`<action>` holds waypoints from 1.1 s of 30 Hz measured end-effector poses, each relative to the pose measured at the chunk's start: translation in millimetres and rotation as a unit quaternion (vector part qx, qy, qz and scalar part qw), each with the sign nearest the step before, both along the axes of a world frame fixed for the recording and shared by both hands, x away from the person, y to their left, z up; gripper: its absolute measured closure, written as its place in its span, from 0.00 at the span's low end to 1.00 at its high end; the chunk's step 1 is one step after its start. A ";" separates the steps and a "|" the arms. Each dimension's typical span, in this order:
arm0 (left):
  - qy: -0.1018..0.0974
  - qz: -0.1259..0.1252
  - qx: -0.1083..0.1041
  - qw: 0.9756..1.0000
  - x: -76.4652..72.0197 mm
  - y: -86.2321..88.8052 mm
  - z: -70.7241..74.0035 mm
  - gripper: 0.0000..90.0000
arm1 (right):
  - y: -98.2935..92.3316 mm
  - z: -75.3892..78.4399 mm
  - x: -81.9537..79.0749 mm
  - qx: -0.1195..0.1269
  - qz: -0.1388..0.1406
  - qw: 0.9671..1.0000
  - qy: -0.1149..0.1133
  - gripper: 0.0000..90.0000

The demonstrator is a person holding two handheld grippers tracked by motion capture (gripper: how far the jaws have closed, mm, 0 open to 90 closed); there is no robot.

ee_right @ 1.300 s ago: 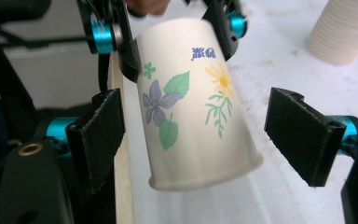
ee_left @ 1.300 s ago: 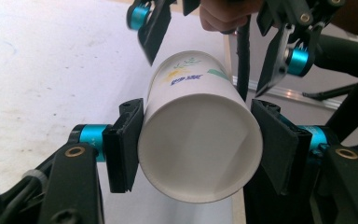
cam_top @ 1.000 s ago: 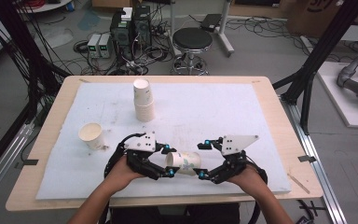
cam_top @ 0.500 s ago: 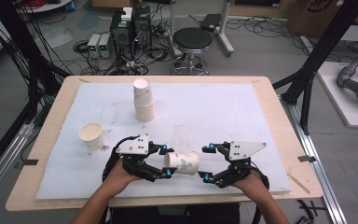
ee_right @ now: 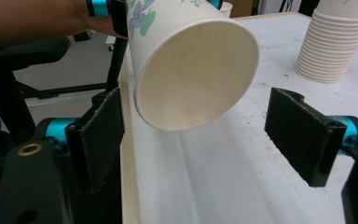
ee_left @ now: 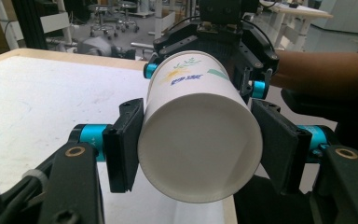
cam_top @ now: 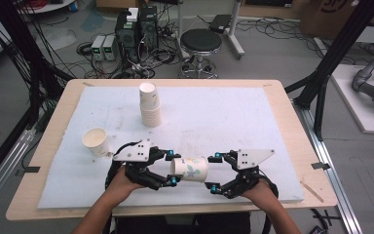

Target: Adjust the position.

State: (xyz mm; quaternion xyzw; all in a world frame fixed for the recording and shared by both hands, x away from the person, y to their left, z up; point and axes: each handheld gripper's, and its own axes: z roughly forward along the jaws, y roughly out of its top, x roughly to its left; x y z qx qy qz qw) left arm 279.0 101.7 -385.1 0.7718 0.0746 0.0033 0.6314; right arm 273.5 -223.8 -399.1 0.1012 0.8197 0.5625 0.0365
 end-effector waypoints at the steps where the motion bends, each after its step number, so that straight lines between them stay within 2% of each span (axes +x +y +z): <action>1: -0.001 -0.003 -0.001 1.000 0.0 -0.5 -0.1 0.42 | 0.2 0.0 0.1 0.001 0.003 1.000 0.000 0.23; 8: -0.003 -0.019 -0.008 1.000 -2.1 -7.0 -1.4 0.42 | 3.2 -0.5 0.0 0.008 0.016 1.000 0.004 0.24; 10: -0.004 -0.024 -0.011 1.000 -1.9 -7.9 -1.6 0.42 | 2.6 -1.2 0.4 0.015 0.026 1.000 0.007 0.28; 13: 0.000 -0.027 -0.021 0.999 -1.2 -8.5 -3.1 0.42 | 1.1 -2.2 1.0 0.027 0.031 0.999 0.016 0.29; 17: 0.003 -0.030 -0.034 0.999 -0.7 -8.9 -6.3 0.42 | -1.3 -3.3 2.4 0.045 0.037 0.998 0.016 0.31; 25: 0.008 -0.028 -0.029 0.999 -0.7 -10.2 -10.9 0.41 | -5.2 -2.7 3.4 0.070 0.036 0.997 0.017 0.36; 30: 0.007 -0.027 -0.021 0.999 -1.0 -10.9 -11.3 0.41 | -5.7 -2.1 3.1 0.066 0.036 0.997 0.024 0.37; 32: 0.017 -0.023 -0.015 0.999 -1.3 -11.4 -11.5 0.40 | -5.6 -1.6 3.2 0.065 0.034 0.997 0.027 0.37; 33: 0.022 -0.010 -0.007 1.000 -1.1 -12.2 -11.4 0.34 | -5.8 -1.1 3.3 0.063 0.034 0.997 0.031 0.37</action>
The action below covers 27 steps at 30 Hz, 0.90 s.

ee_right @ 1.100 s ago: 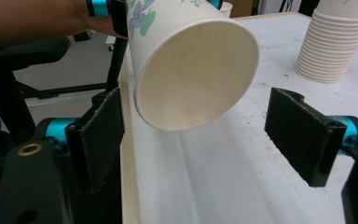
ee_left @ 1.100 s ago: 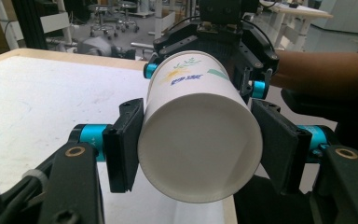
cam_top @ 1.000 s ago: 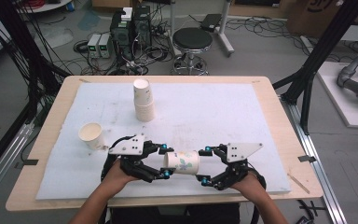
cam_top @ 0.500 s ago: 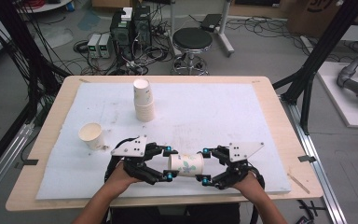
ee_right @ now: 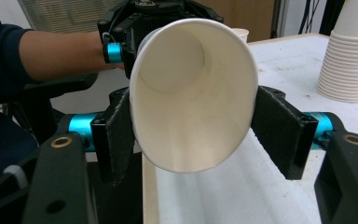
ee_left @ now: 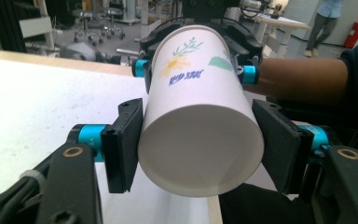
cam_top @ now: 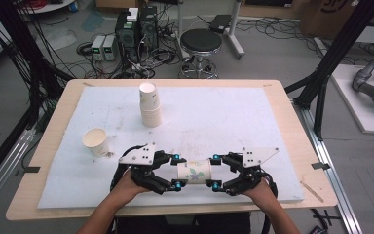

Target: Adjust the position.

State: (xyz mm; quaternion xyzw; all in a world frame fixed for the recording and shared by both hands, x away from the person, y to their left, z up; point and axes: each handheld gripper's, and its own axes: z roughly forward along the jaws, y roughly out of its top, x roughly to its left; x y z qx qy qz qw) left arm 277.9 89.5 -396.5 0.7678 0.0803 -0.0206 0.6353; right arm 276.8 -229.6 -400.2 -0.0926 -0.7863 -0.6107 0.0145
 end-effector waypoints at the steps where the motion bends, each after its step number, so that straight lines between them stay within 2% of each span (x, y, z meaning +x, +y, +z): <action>1: 0.012 0.018 0.012 1.000 0.6 -0.8 0.4 0.25 | -0.3 0.9 0.1 -0.007 -0.002 1.000 0.003 0.37; 2: 0.014 0.026 0.022 0.999 0.8 -0.7 0.8 0.17 | -0.2 2.5 0.3 -0.018 -0.008 1.000 0.001 0.36; 4: 0.005 0.038 0.044 0.998 0.8 0.0 1.5 0.16 | 0.6 5.5 0.5 -0.048 -0.019 0.999 -0.005 0.36; 6: 0.000 0.047 0.067 0.997 0.5 -1.4 2.0 0.16 | 1.9 8.0 0.4 -0.068 -0.024 0.997 -0.009 0.36; 8: -0.007 0.048 0.090 0.995 0.3 -4.0 2.0 0.16 | 4.8 10.7 1.5 -0.101 -0.026 0.994 -0.019 0.36; 10: -0.014 0.042 0.115 0.992 0.5 -7.6 1.8 0.16 | 7.5 12.3 3.0 -0.121 -0.026 0.992 -0.022 0.36; 13: -0.017 0.035 0.133 0.990 1.0 -12.5 1.5 0.16 | 13.9 15.0 5.1 -0.156 -0.020 0.987 -0.028 0.36; 14: -0.019 0.034 0.137 0.990 1.6 -13.1 1.8 0.16 | 16.7 16.1 6.1 -0.171 -0.016 0.984 -0.035 0.36; 18: -0.019 0.034 0.145 0.989 3.0 -15.2 2.5 0.17 | 23.7 20.4 7.7 -0.200 -0.008 0.979 -0.042 0.36; 22: -0.029 0.022 0.170 0.985 3.3 -17.7 3.1 0.17 | 30.8 25.9 9.2 -0.233 -0.004 0.971 -0.049 0.36; 27: -0.032 0.019 0.188 0.982 3.9 -21.4 3.5 0.17 | 40.4 33.0 11.0 -0.263 0.003 0.963 -0.057 0.36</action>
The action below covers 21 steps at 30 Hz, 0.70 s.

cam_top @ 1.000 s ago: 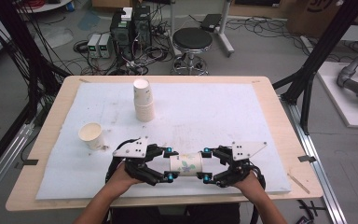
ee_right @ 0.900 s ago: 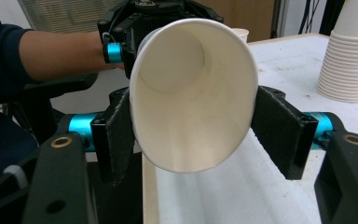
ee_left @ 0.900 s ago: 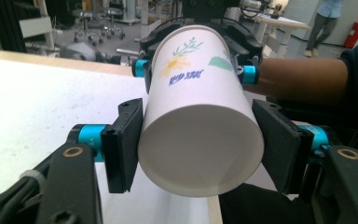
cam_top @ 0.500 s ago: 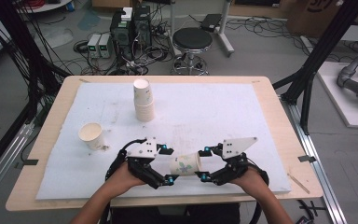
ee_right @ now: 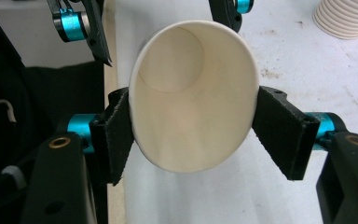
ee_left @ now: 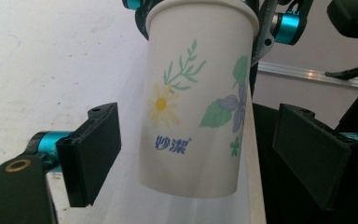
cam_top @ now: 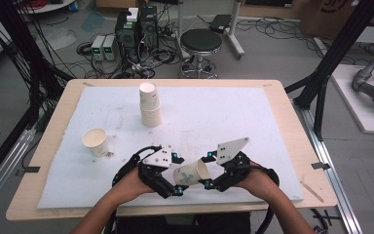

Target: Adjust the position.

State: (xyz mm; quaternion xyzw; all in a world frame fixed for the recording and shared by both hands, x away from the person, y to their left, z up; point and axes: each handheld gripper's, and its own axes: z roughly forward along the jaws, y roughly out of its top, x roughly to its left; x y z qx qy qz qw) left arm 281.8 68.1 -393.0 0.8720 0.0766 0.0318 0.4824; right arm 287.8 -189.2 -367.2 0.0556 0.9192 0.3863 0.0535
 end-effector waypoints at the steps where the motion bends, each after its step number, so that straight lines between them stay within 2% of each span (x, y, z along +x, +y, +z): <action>1: -0.001 -0.001 0.003 1.000 0.4 -0.6 0.5 0.18 | 2.2 1.2 0.4 -0.007 0.001 1.000 -0.002 0.36; 7: 0.000 0.000 0.019 1.000 0.9 -3.7 0.7 0.20 | 14.5 5.0 2.0 -0.041 0.009 0.999 -0.009 0.36; 12: 0.000 -0.004 0.030 1.000 1.4 -5.4 -0.2 0.21 | 19.9 5.8 2.5 -0.054 0.014 0.998 -0.008 0.36; 21: 0.004 -0.012 0.056 0.998 2.9 -10.5 -2.9 0.25 | 27.1 11.3 1.9 -0.088 0.021 0.996 -0.022 0.36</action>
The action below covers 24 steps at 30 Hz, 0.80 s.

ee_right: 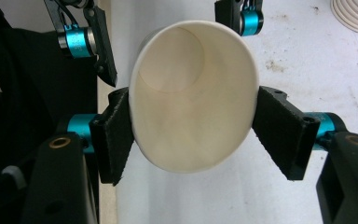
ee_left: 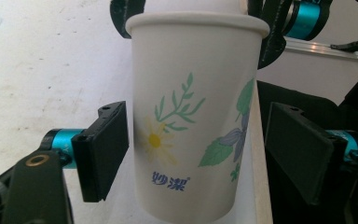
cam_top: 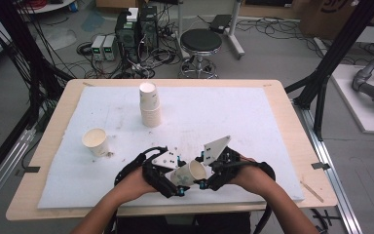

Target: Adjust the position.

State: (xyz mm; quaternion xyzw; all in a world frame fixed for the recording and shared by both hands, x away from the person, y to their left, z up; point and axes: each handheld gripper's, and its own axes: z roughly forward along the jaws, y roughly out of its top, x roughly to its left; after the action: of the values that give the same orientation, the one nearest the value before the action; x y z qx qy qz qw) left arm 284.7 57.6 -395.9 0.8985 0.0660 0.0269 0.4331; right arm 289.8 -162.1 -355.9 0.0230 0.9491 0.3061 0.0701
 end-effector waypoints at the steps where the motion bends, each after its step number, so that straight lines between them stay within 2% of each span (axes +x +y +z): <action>1: 0.000 0.001 0.001 1.000 0.6 -0.5 -0.5 0.26 | 0.7 0.7 0.2 -0.003 0.003 1.000 -0.001 0.36; 6: -0.002 0.007 0.011 1.000 3.0 -0.8 -1.8 0.30 | 3.1 3.1 -0.3 -0.017 0.004 1.000 -0.009 0.36; 14: 0.002 0.006 0.011 1.000 3.9 -4.5 -2.8 0.32 | 9.0 6.1 -1.5 -0.039 0.008 0.999 -0.016 0.36; 19: -0.001 -0.002 0.010 1.000 3.5 -4.8 -3.2 0.38 | 10.9 5.3 -1.9 -0.046 0.010 0.999 -0.014 0.36; 24: 0.002 -0.005 0.011 1.000 3.8 -5.1 -3.6 0.38 | 10.4 4.0 -2.6 -0.042 0.011 0.999 -0.013 0.35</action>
State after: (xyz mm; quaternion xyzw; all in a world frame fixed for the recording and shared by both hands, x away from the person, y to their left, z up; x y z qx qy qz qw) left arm 288.5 52.5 -399.5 0.9038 0.0619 0.0233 0.4229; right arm 287.2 -151.7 -351.9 0.0052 0.9603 0.2672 0.0800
